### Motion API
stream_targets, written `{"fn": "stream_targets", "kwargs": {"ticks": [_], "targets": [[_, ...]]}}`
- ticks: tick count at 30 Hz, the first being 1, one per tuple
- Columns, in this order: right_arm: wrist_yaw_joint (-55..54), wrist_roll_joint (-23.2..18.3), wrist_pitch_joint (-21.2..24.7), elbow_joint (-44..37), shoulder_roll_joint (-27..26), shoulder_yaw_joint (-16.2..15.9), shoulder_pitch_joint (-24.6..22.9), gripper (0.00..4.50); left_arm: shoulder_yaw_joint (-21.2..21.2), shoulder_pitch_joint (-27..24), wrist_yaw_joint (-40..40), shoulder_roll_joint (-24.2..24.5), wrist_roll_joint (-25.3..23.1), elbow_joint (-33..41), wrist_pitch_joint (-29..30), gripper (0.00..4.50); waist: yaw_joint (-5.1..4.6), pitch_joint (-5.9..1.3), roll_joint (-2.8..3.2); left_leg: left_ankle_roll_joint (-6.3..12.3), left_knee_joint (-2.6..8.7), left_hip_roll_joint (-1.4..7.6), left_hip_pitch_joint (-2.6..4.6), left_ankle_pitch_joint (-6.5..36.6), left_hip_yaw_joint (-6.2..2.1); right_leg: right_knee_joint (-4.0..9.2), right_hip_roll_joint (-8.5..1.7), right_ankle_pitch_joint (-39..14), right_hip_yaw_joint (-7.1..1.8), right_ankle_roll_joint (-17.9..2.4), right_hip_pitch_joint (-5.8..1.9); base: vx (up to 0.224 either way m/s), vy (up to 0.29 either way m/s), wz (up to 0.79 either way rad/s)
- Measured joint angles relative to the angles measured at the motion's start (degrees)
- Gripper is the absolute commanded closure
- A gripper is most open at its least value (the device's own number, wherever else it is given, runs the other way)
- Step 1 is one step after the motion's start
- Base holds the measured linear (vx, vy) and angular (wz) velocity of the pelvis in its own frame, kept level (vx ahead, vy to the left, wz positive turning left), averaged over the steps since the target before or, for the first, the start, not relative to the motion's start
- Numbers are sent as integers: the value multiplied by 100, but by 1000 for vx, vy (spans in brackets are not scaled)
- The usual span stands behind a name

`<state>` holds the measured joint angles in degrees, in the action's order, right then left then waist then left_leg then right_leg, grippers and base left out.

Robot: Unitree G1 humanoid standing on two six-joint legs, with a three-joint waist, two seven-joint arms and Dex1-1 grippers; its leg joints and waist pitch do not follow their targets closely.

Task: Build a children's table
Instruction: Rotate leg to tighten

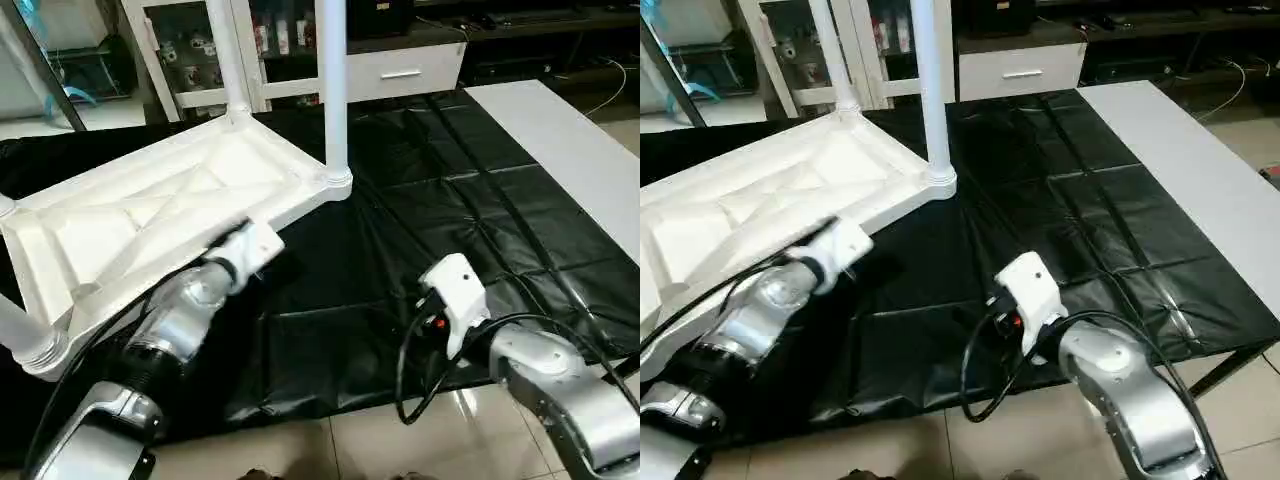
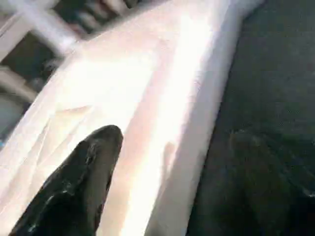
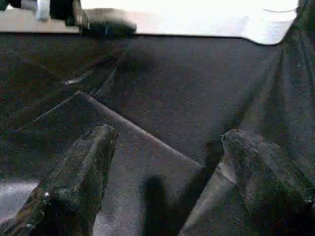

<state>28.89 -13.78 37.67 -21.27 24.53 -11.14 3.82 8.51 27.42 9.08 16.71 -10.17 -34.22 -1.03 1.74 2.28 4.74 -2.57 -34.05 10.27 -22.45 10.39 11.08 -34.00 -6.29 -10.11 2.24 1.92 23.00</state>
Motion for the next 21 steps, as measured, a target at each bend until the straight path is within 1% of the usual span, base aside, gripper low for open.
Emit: {"fn": "stream_targets", "kwargs": {"ticks": [1, 3, 4, 5, 6, 7, 9, 11, 13, 14, 17, 19, 21], "targets": [[2, -4, -51, -11, -31, -6, -23, 72, -376, -381, 57, -213, 423, 408, -299, 17, 13, 0, -1, 3, 1, 0, -11, 3, 1, 10, -1, 0, 2, -1, 5, 0, 0, 0], [1, -5, -123, -7, -49, -10, -112, 72, -565, -906, 130, -451, 921, 999, -754, 8, 34, -1, -8, 10, 0, 1, -25, 8, 0, 20, -2, -1, 9, -1, 9, 0, 0, 0], [-1, -5, -206, -2, -78, -10, -144, 72, -621, -1185, 173, -483, 1141, 1353, -994, 8, 46, -1, -9, 10, 0, 3, -38, 7, -2, 20, -2, -1, 15, -1, 17, 0, 0, 0], [-6, -5, -259, 1, -87, -6, -161, 72, -660, -1346, 187, -479, 1248, 1579, -1137, 8, 54, -1, -8, 10, -2, 3, -43, 7, -3, 19, -2, 0, 16, -1, 20, 0, 0, 0], [-14, -5, -326, 4, -97, 0, -175, 72, -707, -1493, 178, -474, 1317, 1826, -1275, 8, 59, -2, -7, 10, -3, 4, -43, 6, -2, 17, -3, 0, 16, -1, 20, 0, 0, 0], [-28, -8, -431, 7, -172, 38, -200, 72, -763, -1766, 89, -467, 1389, 2221, -1558, 8, 48, -3, -9, 10, -4, 5, -41, 6, -2, 17, -3, 0, 15, -1, 18, 0, 0, 0], [-51, -9, -626, 63, -316, 116, -224, 72, -792, -2174, -256, -473, 1322, 2742, -2019, 8, 31, -6, -13, 9, -4, 5, -37, 6, -2, 18, -3, -3, 14, 3, 14, 0, 0, 0], [-98, -16, -795, 197, -413, 207, -221, 72, -995, -2492, -593, -640, 1183, 3109, -2273, 8, 15, -9, -24, 9, -5, 3, -32, 6, -2, 17, -2, -19, 7, 35, 11, 0, 0, 0], [-98, -20, -864, 304, -428, 228, -209, 72, -1281, -2699, -718, -806, 1114, 3305, -2260, 8, 18, -16, -46, 8, -6, 3, -29, 5, -2, 14, -1, -23, 5, 47, 9, 0, 0, 0], [-96, -19, -897, 357, -426, 232, -207, 72, -1344, -2746, -758, -814, 1096, 3315, -2211, 8, 25, -18, -60, 8, -6, 4, -27, 5, -3, 14, 0, -24, 5, 49, 7, 0, 0, 0], [-82, -5, -931, 458, -400, 226, -171, 72, -1558, -2867, -950, -786, 1083, 3317, -1693, 8, 24, -23, -73, 6, -6, 3, -25, 4, -2, 11, 1, -24, 0, 53, 7, 0, 0, 0], [-45, 18, -972, 552, -409, 207, -117, 72, -1533, -2845, -986, -551, 1114, 3192, -1215, 8, 23, -27, -93, 6, -6, 2, -23, 4, -3, 6, 2, -23, -2, 55, 8, 0, 0, 0], [-33, 50, -976, 576, -409, 202, -90, 72, -1540, -2705, -982, -346, 1154, 2967, -797, 8, 25, -29, -101, 3, -6, 2, -22, 3, -6, 4, 4, -23, -3, 55, 8, 0, 0, 0]]}}
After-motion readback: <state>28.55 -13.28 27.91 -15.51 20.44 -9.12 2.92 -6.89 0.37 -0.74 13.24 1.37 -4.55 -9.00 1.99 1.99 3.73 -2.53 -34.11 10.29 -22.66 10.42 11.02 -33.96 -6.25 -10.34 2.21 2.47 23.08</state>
